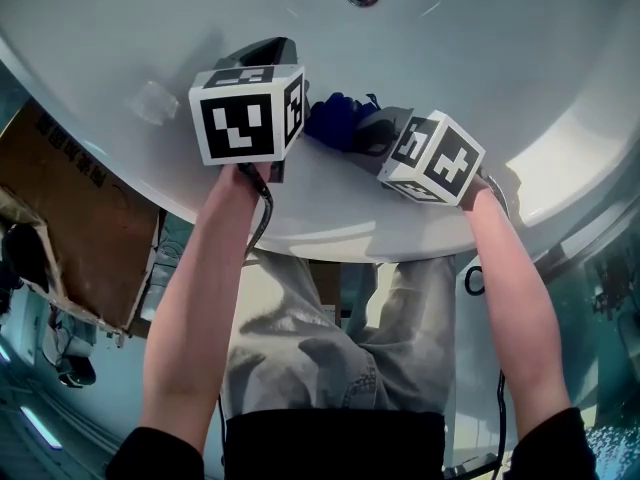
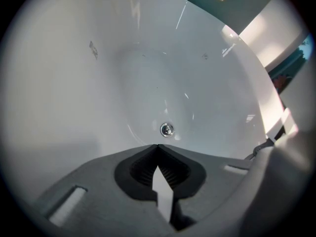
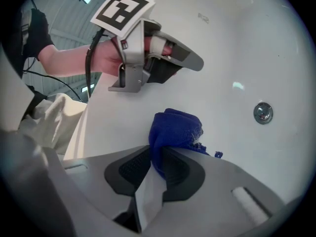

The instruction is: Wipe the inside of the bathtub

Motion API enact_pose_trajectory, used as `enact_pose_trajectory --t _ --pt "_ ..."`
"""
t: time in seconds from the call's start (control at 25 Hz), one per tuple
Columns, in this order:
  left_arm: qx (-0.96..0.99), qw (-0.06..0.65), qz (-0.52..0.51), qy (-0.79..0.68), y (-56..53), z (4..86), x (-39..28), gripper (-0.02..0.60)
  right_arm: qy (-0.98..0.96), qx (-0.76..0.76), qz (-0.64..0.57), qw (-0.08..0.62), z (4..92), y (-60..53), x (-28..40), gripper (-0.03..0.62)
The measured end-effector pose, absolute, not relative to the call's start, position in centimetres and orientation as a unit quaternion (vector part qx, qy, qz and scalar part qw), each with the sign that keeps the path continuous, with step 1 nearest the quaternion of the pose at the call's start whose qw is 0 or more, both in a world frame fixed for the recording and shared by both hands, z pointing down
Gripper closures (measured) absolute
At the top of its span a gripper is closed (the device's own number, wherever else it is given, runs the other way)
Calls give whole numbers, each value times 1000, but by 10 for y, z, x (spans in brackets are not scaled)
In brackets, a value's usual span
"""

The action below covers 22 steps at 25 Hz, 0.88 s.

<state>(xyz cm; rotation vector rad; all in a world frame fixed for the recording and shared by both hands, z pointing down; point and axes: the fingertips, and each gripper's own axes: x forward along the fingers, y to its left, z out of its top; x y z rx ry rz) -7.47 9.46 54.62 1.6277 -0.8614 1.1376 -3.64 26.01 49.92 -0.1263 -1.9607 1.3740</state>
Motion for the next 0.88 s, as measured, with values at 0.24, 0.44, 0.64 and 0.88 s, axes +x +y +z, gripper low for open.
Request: enact_pose_trajectory --t 0.24,0.44,0.64,0.88 --pt "663 469 466 -351 95 545 -73 577 -770 -80 537 335 462 273 -39 520" --pt "663 471 465 -350 95 545 -73 577 -780 -109 534 306 424 283 -45 523" --pt "663 472 463 -351 95 545 -73 577 -777 -151 546 275 386 300 -47 559" --pt "663 470 466 -350 95 546 -73 577 -783 -137 540 277 385 303 -47 563"
